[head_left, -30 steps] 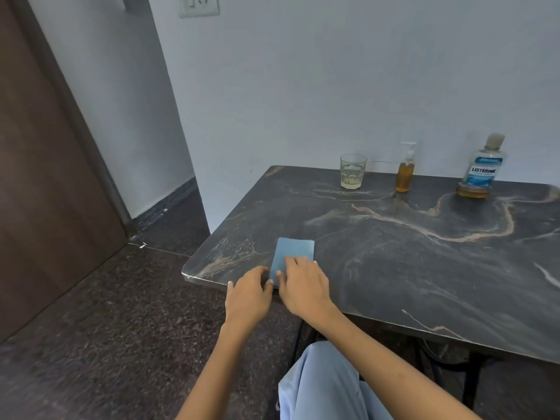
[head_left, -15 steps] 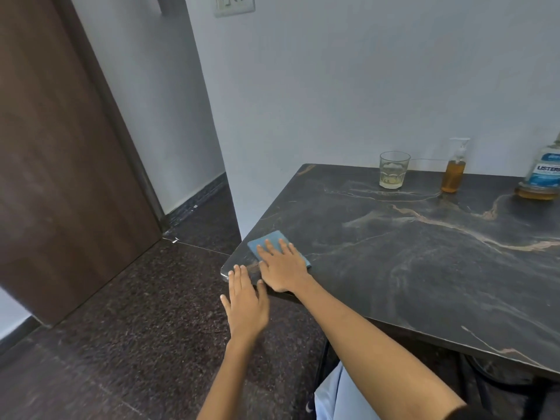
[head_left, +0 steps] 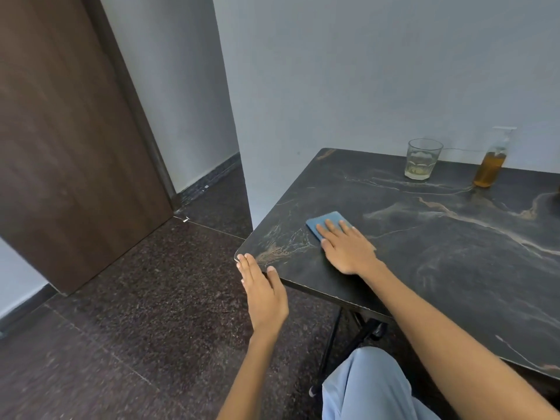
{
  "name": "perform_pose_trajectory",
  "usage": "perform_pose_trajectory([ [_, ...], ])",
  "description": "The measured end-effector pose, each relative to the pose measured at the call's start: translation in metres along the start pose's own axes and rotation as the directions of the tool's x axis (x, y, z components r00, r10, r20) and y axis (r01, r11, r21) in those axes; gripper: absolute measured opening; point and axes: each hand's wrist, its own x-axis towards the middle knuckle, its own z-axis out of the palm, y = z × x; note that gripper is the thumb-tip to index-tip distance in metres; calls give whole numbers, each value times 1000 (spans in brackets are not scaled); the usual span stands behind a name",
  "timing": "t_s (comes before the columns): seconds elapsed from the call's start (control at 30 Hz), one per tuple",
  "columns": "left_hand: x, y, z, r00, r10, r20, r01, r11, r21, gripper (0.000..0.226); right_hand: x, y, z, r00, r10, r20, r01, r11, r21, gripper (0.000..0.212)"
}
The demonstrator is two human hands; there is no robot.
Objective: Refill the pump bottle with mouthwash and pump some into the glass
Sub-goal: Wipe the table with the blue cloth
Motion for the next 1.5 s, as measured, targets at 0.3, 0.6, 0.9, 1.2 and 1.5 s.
perform_pose_trajectory([
  [0.3,-14,16,-5,995,-57,-76,42,982,-183,61,11,-113,11,899,-430,83,437,893,-106,52],
  [0.6,-38,41,40,998,59,31,-60,997,38,66,-105,57,4,985,-153,-74,155,988,14,48],
  [0.9,-46,58,60,974,71,213,-156,897,414,64,-18,93,-18,955,297,-7,-297,955,21,51],
  [1.2,-48,77,67,989,-18,148,-69,827,558,58,-119,43,9,983,-156,-98,160,987,34,48],
  [1.5,-70,113,125,962,88,257,-241,716,655,60,-242,150,-9,945,300,-134,-287,952,107,46],
])
